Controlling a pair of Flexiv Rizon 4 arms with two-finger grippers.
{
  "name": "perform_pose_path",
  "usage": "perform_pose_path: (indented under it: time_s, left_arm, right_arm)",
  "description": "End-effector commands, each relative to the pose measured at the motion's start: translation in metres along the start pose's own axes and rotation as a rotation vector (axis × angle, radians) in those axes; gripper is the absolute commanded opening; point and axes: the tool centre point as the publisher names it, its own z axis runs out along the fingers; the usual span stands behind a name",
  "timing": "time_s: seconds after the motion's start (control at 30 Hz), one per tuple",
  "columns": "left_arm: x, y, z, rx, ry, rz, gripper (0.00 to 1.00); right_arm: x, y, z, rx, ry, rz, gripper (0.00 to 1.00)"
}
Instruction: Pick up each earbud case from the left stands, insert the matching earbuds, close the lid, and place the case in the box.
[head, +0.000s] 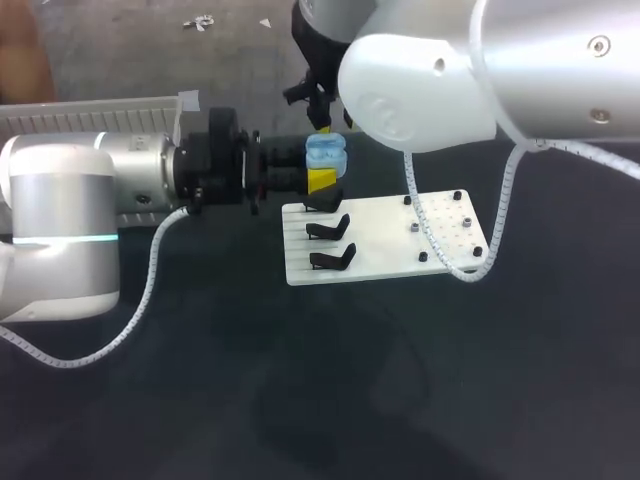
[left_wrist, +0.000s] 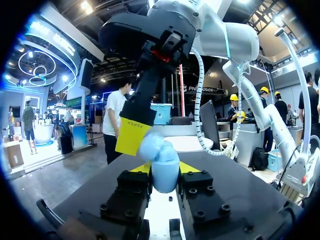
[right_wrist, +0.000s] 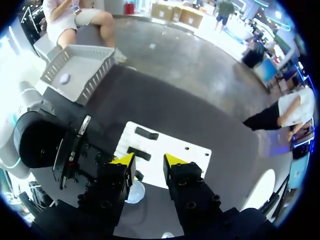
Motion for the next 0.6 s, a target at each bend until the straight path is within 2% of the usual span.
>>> perform_pose_path:
  time_s: [0.03, 0.13, 0.27, 0.3, 0.33, 0.4, 0.5, 0.6]
  left_arm:
    - [-0.001, -0.001, 0.000, -0.008, -0.001, 0.003, 0.00]
    - [-0.001, -0.001, 0.000, -0.008, -0.001, 0.003, 0.00]
    - [-0.003, 0.001, -0.004, -0.017, -0.002, 0.012, 0.00]
    - [-0.005, 0.005, -0.010, -0.031, -0.001, 0.019, 0.00]
    - [-0.008, 0.008, -0.016, -0.044, -0.002, 0.027, 0.00]
    - [-0.015, 0.015, -0.030, -0.070, 0.004, 0.049, 0.00]
    - [-0.027, 0.025, -0.052, -0.115, 0.011, 0.085, 0.00]
    - [-0.035, 0.045, -0.086, -0.182, 0.005, 0.114, 0.00]
  right_arm:
    - [0.014, 0.003, -0.004, -0.002, -0.019, 0.007, 0.36]
    - [0.017, 0.005, -0.005, -0.008, -0.026, 0.018, 0.37]
    - [0.020, -0.003, -0.014, 0.012, -0.097, 0.110, 0.43]
    - [0.021, -0.006, -0.017, 0.013, -0.116, 0.134, 0.72]
    - [0.023, -0.009, -0.019, 0.014, -0.129, 0.153, 0.85]
    - [0.029, -0.015, -0.022, 0.003, -0.157, 0.189, 1.00]
    - [0.039, -0.023, -0.024, -0.001, -0.189, 0.236, 1.00]
    - [0.052, -0.027, -0.021, -0.010, -0.192, 0.259, 1.00]
